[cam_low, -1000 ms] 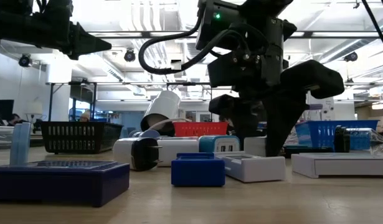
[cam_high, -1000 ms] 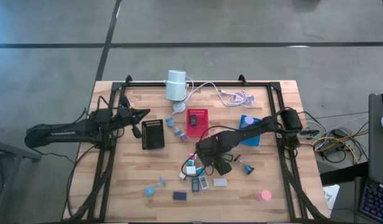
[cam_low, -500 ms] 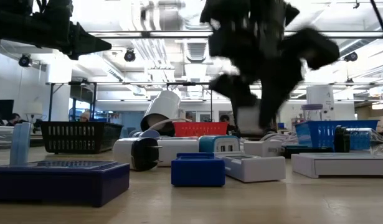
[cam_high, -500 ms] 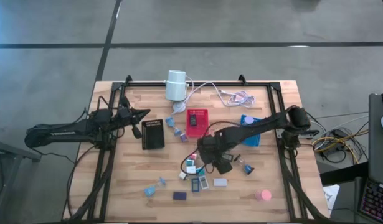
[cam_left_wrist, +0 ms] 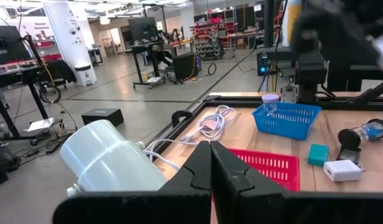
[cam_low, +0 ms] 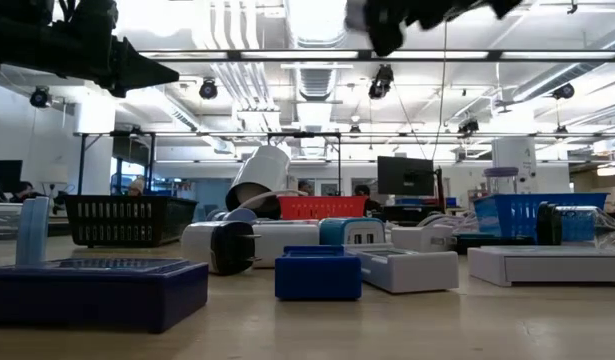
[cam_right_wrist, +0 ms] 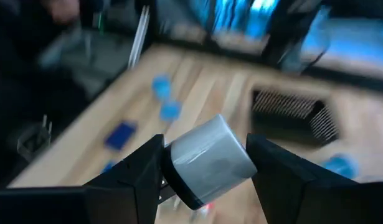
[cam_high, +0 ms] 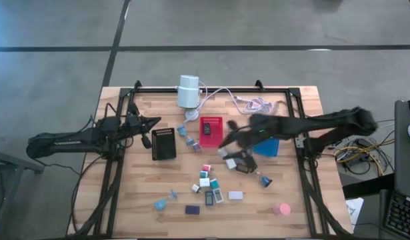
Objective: Pick & Place Office items
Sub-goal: Put the right black charger adapter into the black basket
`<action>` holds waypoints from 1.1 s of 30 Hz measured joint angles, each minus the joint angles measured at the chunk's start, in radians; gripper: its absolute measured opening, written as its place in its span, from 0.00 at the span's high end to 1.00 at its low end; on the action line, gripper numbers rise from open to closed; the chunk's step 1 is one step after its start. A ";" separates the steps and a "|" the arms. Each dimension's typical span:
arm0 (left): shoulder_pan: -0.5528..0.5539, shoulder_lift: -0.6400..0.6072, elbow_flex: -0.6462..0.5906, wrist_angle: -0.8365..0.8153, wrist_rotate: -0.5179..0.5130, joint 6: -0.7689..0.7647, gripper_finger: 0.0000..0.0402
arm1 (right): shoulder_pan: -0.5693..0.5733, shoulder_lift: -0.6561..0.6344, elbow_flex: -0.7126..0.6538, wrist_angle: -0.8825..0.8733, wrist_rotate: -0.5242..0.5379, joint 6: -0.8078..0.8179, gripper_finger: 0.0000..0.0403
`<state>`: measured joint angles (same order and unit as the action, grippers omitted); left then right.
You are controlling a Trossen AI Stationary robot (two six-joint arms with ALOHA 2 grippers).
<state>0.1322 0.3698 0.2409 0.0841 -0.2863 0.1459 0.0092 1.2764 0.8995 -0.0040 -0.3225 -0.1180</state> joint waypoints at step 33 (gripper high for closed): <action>0.000 0.008 0.000 0.004 -0.001 -0.007 1.00 | -0.186 -0.929 -0.891 0.648 0.169 0.216 0.51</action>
<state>0.1326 0.3775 0.2409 0.0883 -0.2869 0.1385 -0.1772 0.3473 0.0086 0.6441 -0.1535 0.0982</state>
